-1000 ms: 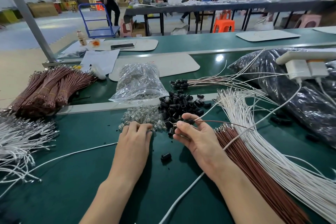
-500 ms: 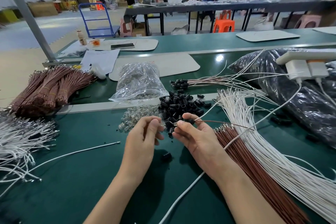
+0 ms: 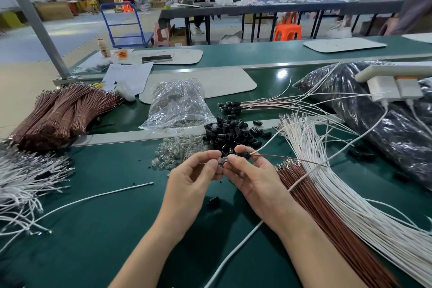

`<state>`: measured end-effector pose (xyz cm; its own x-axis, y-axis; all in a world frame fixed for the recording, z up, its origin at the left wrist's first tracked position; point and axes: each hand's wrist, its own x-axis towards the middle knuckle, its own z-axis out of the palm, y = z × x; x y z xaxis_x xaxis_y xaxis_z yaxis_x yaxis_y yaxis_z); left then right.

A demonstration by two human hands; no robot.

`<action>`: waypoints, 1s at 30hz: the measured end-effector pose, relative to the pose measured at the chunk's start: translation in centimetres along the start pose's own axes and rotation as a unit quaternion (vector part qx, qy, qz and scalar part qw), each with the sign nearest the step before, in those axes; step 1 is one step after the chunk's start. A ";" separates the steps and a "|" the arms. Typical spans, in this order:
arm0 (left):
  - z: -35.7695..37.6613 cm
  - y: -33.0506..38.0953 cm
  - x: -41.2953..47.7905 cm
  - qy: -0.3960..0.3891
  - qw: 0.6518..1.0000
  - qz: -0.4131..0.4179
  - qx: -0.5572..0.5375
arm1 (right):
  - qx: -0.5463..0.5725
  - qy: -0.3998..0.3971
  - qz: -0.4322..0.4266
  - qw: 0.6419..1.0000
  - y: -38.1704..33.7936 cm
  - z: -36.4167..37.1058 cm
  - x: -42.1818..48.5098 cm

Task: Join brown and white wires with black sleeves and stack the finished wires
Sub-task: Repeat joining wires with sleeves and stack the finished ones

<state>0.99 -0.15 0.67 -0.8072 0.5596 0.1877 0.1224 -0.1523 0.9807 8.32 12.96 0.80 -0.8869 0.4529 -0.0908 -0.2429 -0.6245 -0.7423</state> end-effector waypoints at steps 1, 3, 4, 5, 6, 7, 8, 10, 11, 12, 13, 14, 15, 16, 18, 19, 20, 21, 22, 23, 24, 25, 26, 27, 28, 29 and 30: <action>0.0 0.0 0.0 0.001 1.000 0.002 0.001 | 0.000 0.000 0.000 1.000 0.0 0.0 0.0; 0.0 -0.1 0.0 0.003 1.000 0.006 0.001 | 0.000 0.000 0.001 1.000 0.0 0.1 0.0; -0.1 -0.1 0.0 0.005 1.000 0.008 0.001 | 0.000 -0.001 0.001 1.000 0.0 0.2 -0.1; -0.1 -0.1 0.0 0.006 1.000 0.010 -0.001 | -0.001 -0.002 0.002 1.000 0.0 0.2 -0.1; -0.1 -0.1 0.0 0.008 1.000 0.011 -0.004 | -0.002 -0.004 0.002 1.000 0.0 0.2 -0.1; -0.1 -0.1 0.0 0.010 1.000 0.011 -0.007 | -0.003 -0.005 0.002 1.000 0.0 0.3 -0.1; -0.1 -0.1 0.0 0.013 1.000 0.011 -0.009 | -0.003 -0.005 0.001 1.000 0.0 0.3 -0.1; -0.1 -0.1 0.1 0.016 1.000 0.011 -0.012 | -0.002 -0.004 0.000 1.000 0.0 0.2 -0.1; 0.0 -0.1 0.0 0.017 1.000 0.011 -0.012 | -0.001 -0.003 -0.001 1.000 0.0 0.2 -0.1; 0.0 -0.1 0.0 0.019 1.000 0.012 -0.011 | 0.002 -0.002 -0.002 1.000 0.1 0.2 -0.1; 0.0 -0.1 0.0 0.020 1.000 0.013 -0.009 | 0.005 0.000 -0.002 1.000 0.1 0.2 -0.1; 0.1 -0.1 -0.1 0.022 1.000 0.015 -0.007 | 0.008 0.003 -0.003 1.000 0.2 0.2 0.0; 0.1 -0.1 -0.1 0.023 1.000 0.017 -0.005 | 0.011 0.006 -0.004 1.000 0.2 0.2 0.0; 0.2 -0.2 -0.1 0.024 1.000 0.020 -0.001 | 0.015 0.008 -0.005 1.000 0.2 0.2 0.0; 0.2 -0.2 -0.2 0.025 0.999 0.025 0.008 | 0.021 0.008 -0.006 1.000 0.3 0.2 0.1; 0.2 -0.2 -0.2 0.025 0.999 0.026 0.010 | 0.023 0.006 -0.008 1.000 0.4 0.2 0.1; 0.2 -0.2 -0.2 0.025 0.999 0.026 0.011 | 0.023 0.005 -0.009 1.000 0.4 0.2 0.1; 0.2 -0.2 -0.2 0.024 0.999 0.025 0.012 | 0.023 0.006 -0.010 1.000 0.4 0.2 0.2; 0.2 -0.2 -0.2 0.024 0.999 0.025 0.012 | 0.023 0.007 -0.011 1.000 0.4 0.2 0.2; 0.2 -0.2 -0.2 0.024 0.999 0.025 0.013 | 0.021 0.008 -0.012 1.000 0.5 0.2 0.2; 0.2 -0.2 -0.2 0.025 0.999 0.027 0.015 | 0.019 0.007 -0.013 1.000 0.5 0.1 0.2; 0.2 -0.2 -0.2 0.026 0.999 0.029 0.018 | 0.015 0.006 -0.014 1.000 0.5 0.1 0.2; 0.2 -0.2 -0.2 0.026 0.999 0.031 0.021 | 0.011 0.005 -0.015 1.000 0.5 0.1 0.2; 0.2 -0.2 -0.2 0.027 0.999 0.033 0.024 | 0.008 0.006 -0.016 1.000 0.6 0.1 0.2; 0.2 -0.2 -0.3 0.029 0.999 0.034 0.026 | 0.008 0.007 -0.017 1.000 0.6 0.0 0.2; 0.2 -0.3 -0.3 0.031 0.999 0.035 0.027 | 0.008 0.006 -0.017 1.000 0.6 0.0 0.2; 0.2 -0.3 -0.4 0.034 0.998 0.036 0.028 | 0.008 0.006 -0.018 1.000 0.7 0.0 0.2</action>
<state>1.36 -0.16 0.30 -0.8321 0.4921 0.2559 0.2124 -0.1435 0.9666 8.00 12.64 0.30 -0.8727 0.4828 -0.0725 -0.2806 -0.6176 -0.7348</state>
